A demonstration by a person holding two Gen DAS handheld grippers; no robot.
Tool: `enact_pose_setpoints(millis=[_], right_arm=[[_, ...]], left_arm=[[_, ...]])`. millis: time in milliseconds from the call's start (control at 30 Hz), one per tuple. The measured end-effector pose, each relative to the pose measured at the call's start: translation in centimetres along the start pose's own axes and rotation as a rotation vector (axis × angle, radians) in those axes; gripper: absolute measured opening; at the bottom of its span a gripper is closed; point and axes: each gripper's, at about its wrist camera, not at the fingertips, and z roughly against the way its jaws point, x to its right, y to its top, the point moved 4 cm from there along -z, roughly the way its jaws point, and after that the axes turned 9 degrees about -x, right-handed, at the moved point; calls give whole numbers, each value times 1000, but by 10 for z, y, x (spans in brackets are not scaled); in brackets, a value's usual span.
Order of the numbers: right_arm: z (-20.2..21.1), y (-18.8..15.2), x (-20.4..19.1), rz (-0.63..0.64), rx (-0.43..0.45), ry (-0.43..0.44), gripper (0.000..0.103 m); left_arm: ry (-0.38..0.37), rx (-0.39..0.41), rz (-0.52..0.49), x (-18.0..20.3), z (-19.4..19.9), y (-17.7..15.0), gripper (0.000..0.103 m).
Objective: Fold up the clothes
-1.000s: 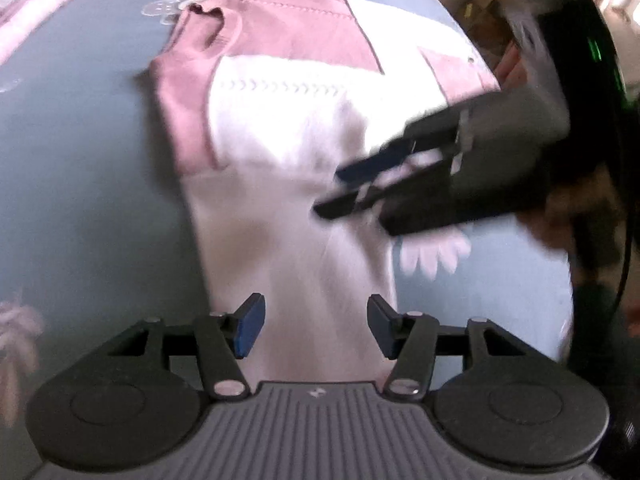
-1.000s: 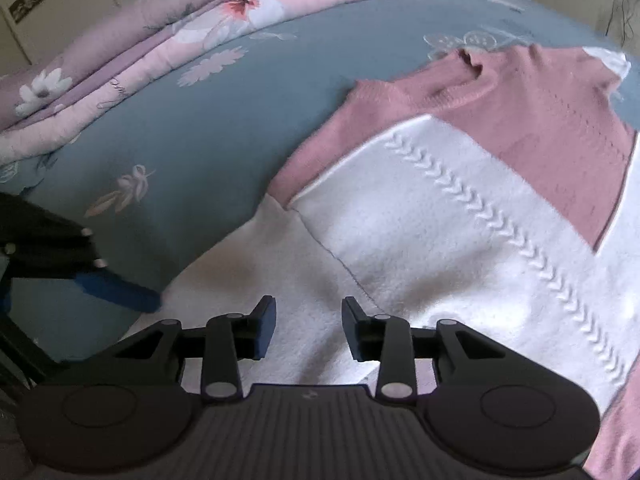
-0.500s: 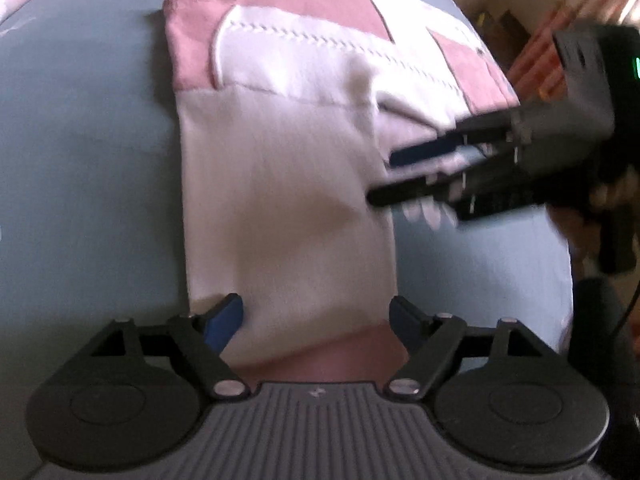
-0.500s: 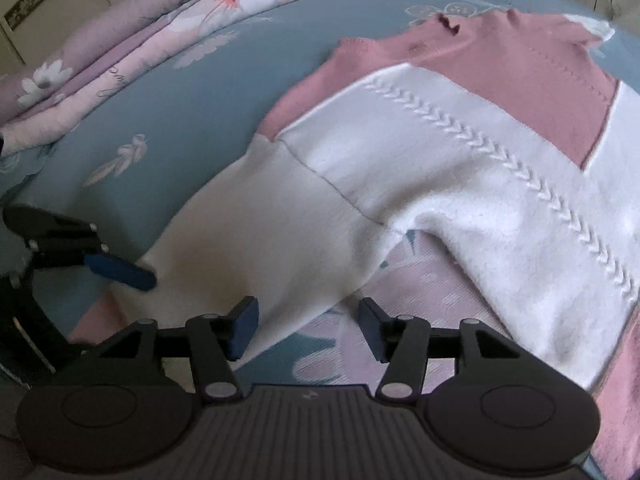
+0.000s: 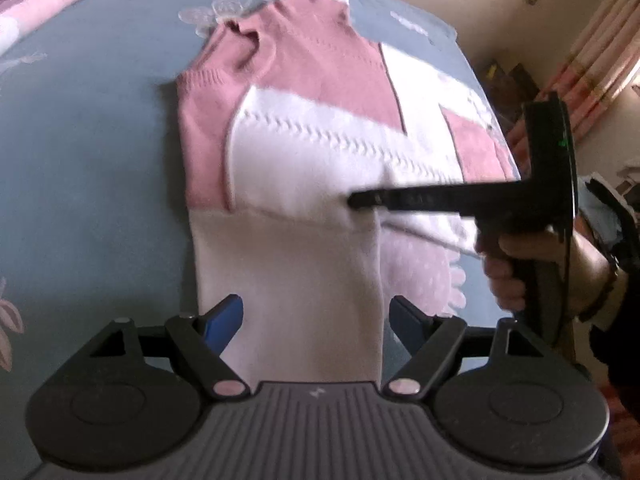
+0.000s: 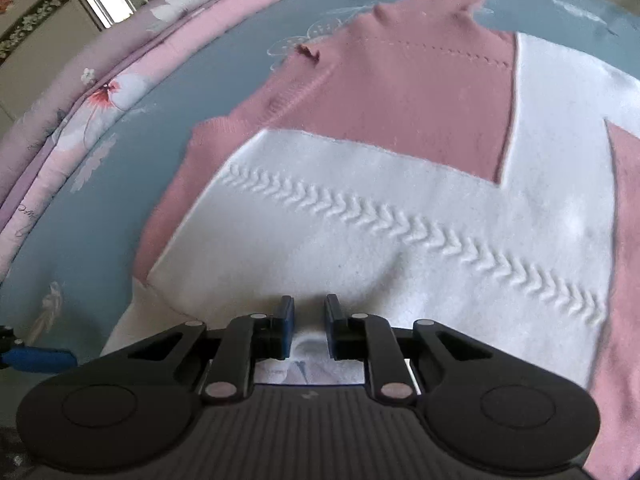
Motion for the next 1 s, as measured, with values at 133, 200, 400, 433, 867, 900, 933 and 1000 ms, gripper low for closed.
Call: enact_pose_setpoints(millis=[133, 200, 400, 433, 867, 900, 933, 1000], right_arm=[[20, -1, 2, 16, 12, 64, 22], [43, -5, 18, -60, 67, 99, 22], [43, -23, 17, 164, 47, -91, 21], [41, -25, 11, 214, 57, -98, 22], [29, -41, -1, 476, -90, -131, 13], [32, -42, 0, 482, -112, -117, 13], [36, -43, 1, 489, -134, -104, 13], [45, -38, 2, 487, -161, -56, 13]], left_arm=[[30, -33, 22, -6, -9, -10, 80], [12, -16, 27, -7, -6, -11, 80], [-11, 7, 18, -2, -12, 12, 80], [-19, -4, 20, -1, -17, 14, 80], [-7, -61, 28, -8, -46, 8, 82], [-6, -62, 22, -8, -46, 8, 83], [-5, -62, 17, -7, -47, 8, 84], [-1, -61, 4, -5, -48, 7, 86]])
